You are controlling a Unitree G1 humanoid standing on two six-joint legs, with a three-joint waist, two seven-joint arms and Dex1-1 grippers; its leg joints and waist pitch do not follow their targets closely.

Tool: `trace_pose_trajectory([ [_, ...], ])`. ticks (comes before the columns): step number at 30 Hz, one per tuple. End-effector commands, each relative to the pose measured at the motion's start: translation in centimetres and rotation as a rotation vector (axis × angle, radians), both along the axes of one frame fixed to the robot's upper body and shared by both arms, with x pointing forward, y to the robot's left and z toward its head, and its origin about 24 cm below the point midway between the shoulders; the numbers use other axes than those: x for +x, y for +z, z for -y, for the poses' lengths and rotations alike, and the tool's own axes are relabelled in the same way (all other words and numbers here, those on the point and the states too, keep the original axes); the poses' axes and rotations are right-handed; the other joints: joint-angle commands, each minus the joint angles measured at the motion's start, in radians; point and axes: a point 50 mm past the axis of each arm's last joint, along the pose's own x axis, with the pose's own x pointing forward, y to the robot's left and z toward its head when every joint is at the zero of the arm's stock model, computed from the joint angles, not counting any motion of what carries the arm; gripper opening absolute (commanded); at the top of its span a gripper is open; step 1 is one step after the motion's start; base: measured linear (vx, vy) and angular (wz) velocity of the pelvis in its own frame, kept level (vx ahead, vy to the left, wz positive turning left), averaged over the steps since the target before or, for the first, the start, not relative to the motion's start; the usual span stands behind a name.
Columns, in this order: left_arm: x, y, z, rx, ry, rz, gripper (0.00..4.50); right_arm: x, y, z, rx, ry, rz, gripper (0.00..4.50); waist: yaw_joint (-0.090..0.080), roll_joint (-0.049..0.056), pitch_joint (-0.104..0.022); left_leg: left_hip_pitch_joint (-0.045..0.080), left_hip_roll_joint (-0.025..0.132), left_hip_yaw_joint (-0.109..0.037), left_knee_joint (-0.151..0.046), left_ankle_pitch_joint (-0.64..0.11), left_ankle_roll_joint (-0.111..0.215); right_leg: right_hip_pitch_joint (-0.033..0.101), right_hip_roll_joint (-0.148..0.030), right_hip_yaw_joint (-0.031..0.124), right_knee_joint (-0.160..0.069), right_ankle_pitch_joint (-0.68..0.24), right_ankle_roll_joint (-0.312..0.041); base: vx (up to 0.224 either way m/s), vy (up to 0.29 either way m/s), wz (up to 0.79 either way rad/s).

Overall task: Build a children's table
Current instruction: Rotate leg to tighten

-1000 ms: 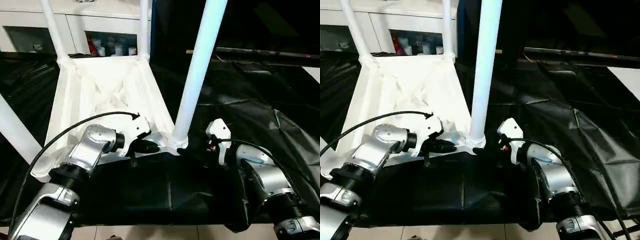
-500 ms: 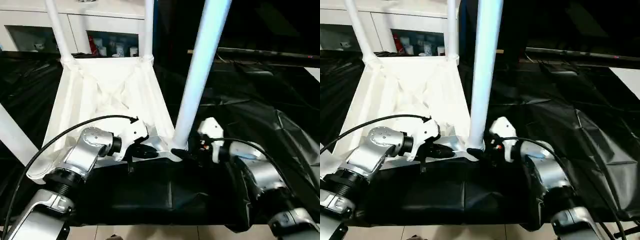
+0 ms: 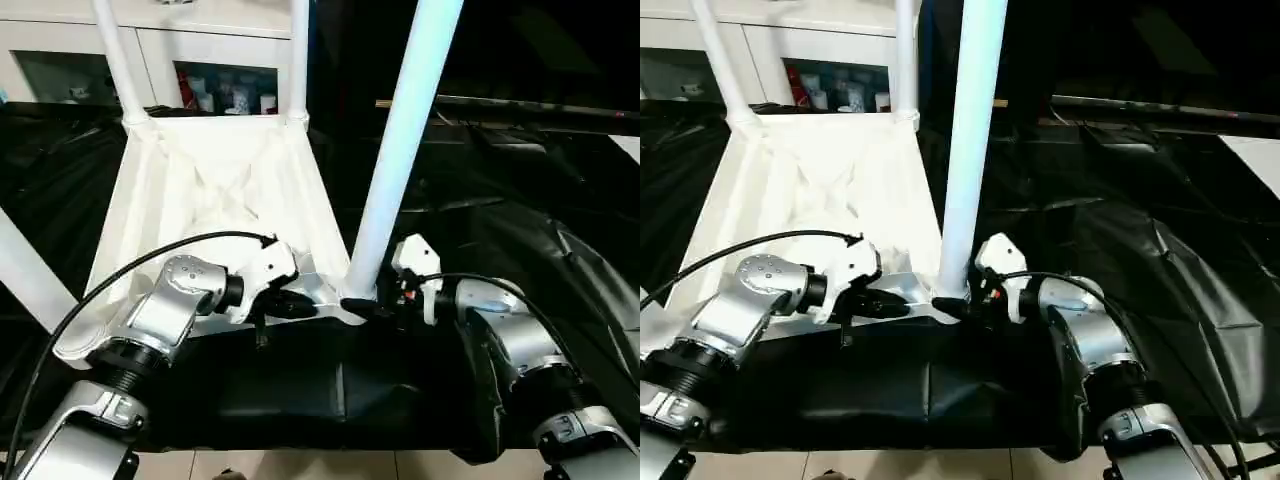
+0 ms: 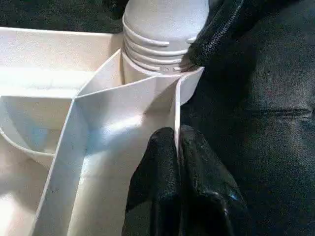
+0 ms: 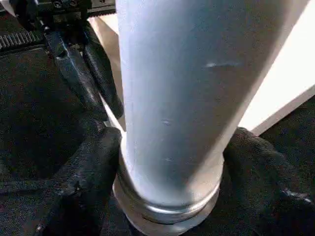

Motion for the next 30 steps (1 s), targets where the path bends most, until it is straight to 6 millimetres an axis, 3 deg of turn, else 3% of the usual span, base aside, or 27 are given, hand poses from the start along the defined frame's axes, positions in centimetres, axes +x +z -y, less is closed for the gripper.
trace_pose_trajectory([
  [1, -0.8, -0.7, 0.8, -0.022, -0.048, -0.048, 0.00, 0.4, 0.1, 0.9, -0.018, -0.050, 0.008, 2.99, -0.001, 0.001, -0.064, 0.012, 0.024, -0.010, -0.060, -0.200, 0.035, 0.049, -0.055, 0.036, -0.063, -0.160, -0.228, 0.000, 0.000, 0.00],
  [5, 0.1, -1.2, 1.2, -0.012, 0.058, -0.023, 0.00, 0.8, -1.3, 1.2, -0.089, -0.213, -0.002, 2.79, -0.003, -0.001, -0.062, 0.011, 0.023, -0.009, -0.062, -0.207, 0.026, 0.047, -0.054, 0.036, -0.066, -0.180, -0.223, 0.000, 0.000, 0.00],
  [7, 0.9, -1.6, 1.9, 0.004, 0.150, 0.000, 0.00, 1.1, -2.4, 1.0, -0.105, -0.345, -0.018, 2.77, -0.009, -0.003, -0.054, 0.017, 0.019, -0.011, -0.067, -0.270, 0.000, 0.042, -0.055, 0.036, -0.082, -0.320, -0.184, 0.000, 0.000, 0.00],
  [10, 1.3, -1.9, 2.4, 0.011, 0.198, 0.008, 0.00, 1.2, -2.8, 0.7, -0.088, -0.422, -0.032, 2.74, -0.012, -0.005, -0.054, 0.021, 0.019, -0.018, -0.069, -0.321, -0.013, 0.040, -0.060, 0.035, -0.096, -0.449, -0.136, 0.000, 0.000, 0.00],
  [12, 1.9, -2.2, 3.3, 0.026, 0.265, 0.025, 0.00, 1.4, -3.1, -0.1, -0.039, -0.555, -0.058, 2.74, -0.015, 0.000, -0.052, 0.025, 0.017, -0.019, -0.070, -0.338, -0.016, 0.031, -0.058, 0.035, -0.102, -0.475, -0.124, 0.000, 0.000, 0.00],
  [16, 2.7, -2.4, 5.0, 0.039, 0.341, 0.042, 0.00, 1.7, -3.3, -2.3, 0.015, -0.687, -0.078, 2.73, -0.022, 0.000, -0.055, 0.024, 0.017, -0.024, -0.073, -0.357, -0.024, 0.031, -0.057, 0.032, -0.104, -0.474, -0.111, 0.000, 0.000, 0.00],
  [18, 2.9, -2.4, 5.6, 0.042, 0.343, 0.047, 0.00, 1.7, -3.3, -3.4, 0.022, -0.693, -0.076, 2.73, -0.023, 0.005, -0.055, 0.027, 0.015, -0.023, -0.072, -0.369, -0.024, 0.025, -0.055, 0.033, -0.105, -0.466, -0.114, 0.000, 0.000, 0.00],
  [21, 3.1, -2.2, 6.2, 0.043, 0.323, 0.059, 0.00, 1.3, -3.2, -4.8, 0.046, -0.647, -0.078, 2.73, -0.021, 0.005, -0.056, 0.025, 0.015, -0.023, -0.074, -0.379, -0.017, 0.028, -0.056, 0.034, -0.106, -0.450, -0.116, 0.000, 0.000, 0.00],
  [22, 3.1, -2.1, 6.2, 0.045, 0.317, 0.060, 0.00, 1.3, -3.0, -4.8, 0.072, -0.633, -0.087, 3.08, -0.021, 0.006, -0.056, 0.022, 0.017, -0.024, -0.076, -0.378, -0.015, 0.031, -0.055, 0.034, -0.105, -0.432, -0.119, 0.000, 0.000, 0.00],
  [24, 3.1, -2.1, 6.0, 0.040, 0.308, 0.061, 0.00, 1.3, -2.6, -4.6, 0.110, -0.621, -0.091, 3.42, -0.019, 0.004, -0.056, 0.022, 0.017, -0.023, -0.075, -0.381, -0.009, 0.031, -0.056, 0.035, -0.104, -0.425, -0.123, 0.000, 0.000, 0.00],
  [27, 3.0, -2.0, 5.3, 0.034, 0.283, 0.058, 0.00, 1.4, -1.7, -3.7, 0.177, -0.568, -0.087, 3.55, -0.016, 0.002, -0.056, 0.018, 0.018, -0.022, -0.076, -0.368, 0.004, 0.036, -0.057, 0.035, -0.103, -0.409, -0.127, 0.000, 0.000, 0.00],
  [30, 2.7, -1.9, 3.8, 0.022, 0.228, 0.052, 0.00, 0.8, -0.7, -2.1, 0.159, -0.370, -0.071, 3.94, -0.010, 0.001, -0.058, 0.014, 0.019, -0.020, -0.074, -0.328, 0.019, 0.044, -0.057, 0.035, -0.098, -0.358, -0.143, 0.000, 0.000, 0.00],
])
